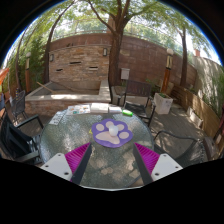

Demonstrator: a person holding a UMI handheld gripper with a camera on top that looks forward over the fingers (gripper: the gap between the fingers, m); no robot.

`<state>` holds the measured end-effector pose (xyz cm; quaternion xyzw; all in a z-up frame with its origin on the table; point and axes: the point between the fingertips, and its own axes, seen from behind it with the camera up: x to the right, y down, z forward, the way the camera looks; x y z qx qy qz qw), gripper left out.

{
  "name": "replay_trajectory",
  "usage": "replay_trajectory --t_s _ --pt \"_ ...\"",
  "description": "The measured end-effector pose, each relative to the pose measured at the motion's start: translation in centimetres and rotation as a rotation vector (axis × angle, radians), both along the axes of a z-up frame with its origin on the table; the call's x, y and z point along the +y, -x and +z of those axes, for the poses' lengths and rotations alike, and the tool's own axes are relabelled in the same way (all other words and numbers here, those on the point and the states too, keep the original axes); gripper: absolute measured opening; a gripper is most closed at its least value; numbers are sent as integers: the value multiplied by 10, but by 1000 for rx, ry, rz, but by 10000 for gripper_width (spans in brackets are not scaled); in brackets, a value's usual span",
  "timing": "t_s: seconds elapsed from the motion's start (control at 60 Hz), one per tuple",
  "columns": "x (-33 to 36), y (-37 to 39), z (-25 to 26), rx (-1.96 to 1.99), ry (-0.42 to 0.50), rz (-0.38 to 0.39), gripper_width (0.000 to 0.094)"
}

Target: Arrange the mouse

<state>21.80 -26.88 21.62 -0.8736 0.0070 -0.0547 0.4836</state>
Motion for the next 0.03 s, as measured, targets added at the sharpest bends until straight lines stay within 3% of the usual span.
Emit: replay_trajectory --t_s 0.033 --pt "-2 0 4 5 -3 1 847"
